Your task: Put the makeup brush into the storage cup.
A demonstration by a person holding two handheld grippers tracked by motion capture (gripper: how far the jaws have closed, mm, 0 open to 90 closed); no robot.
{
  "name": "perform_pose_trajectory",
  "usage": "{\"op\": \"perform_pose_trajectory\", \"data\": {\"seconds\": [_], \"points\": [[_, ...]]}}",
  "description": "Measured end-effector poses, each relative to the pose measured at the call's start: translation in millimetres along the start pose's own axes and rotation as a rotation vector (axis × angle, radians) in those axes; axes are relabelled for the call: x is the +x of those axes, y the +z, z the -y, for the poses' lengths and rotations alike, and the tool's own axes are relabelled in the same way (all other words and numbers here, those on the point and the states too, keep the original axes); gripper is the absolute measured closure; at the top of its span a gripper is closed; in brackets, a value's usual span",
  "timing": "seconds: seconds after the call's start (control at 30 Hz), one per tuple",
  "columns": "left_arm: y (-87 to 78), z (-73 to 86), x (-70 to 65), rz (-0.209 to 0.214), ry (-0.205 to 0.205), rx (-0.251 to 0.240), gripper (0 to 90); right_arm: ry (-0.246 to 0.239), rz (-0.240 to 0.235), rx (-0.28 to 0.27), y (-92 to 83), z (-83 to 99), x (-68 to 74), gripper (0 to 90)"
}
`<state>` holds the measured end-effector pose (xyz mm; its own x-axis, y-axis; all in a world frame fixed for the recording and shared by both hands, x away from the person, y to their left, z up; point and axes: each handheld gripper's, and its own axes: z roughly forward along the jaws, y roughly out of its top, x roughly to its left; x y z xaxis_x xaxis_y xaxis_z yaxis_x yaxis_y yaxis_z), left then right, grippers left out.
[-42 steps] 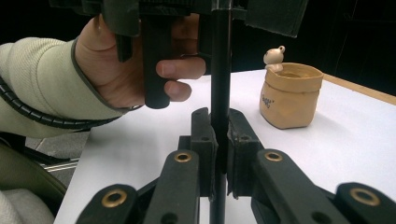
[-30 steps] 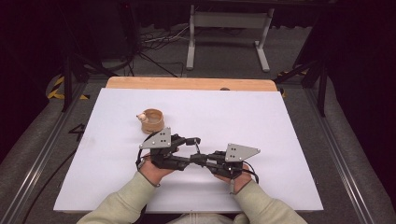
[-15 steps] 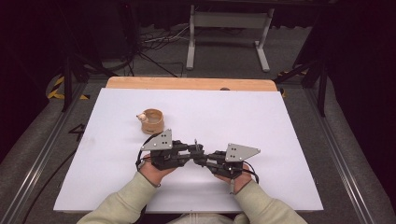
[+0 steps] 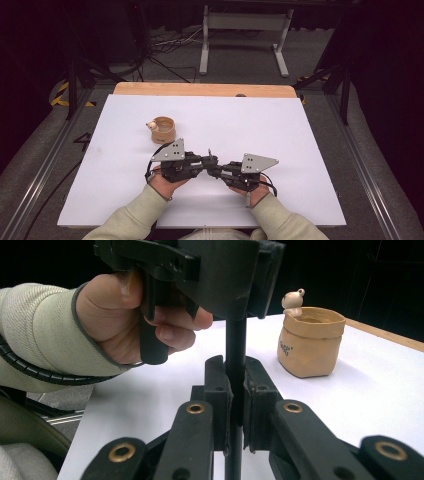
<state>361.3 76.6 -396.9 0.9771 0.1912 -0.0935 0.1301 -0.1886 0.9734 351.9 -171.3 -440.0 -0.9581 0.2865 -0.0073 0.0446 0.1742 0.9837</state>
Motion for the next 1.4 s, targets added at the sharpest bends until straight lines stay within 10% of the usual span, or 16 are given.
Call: {"op": "perform_pose_trajectory", "data": {"seconds": [0.2,0.37,0.6,0.93,1.4], "points": [[-0.2,-1.7,-1.0,0.006,-0.014,0.007,83.1,0.0,-0.003,-0.002,0.2,-0.8,0.3,80.9],[-1.5,-5.7,-4.0,0.02,-0.003,0.004,83.1,0.043,0.008,-0.011,-0.7,-7.3,-2.9,38.9],[-5.8,-9.9,-4.7,0.017,-0.012,-0.002,83.1,0.039,0.034,0.0,-2.9,-10.9,-4.6,19.1],[-15.1,-15.0,-1.3,-0.036,-0.012,-0.016,83.1,0.035,0.074,0.01,-10.2,-13.3,-6.8,5.9],[-39.9,-23.4,14.0,-0.225,-0.047,-0.079,83.0,0.052,0.152,0.014,-38.5,-15.9,-9.6,1.5]]}}
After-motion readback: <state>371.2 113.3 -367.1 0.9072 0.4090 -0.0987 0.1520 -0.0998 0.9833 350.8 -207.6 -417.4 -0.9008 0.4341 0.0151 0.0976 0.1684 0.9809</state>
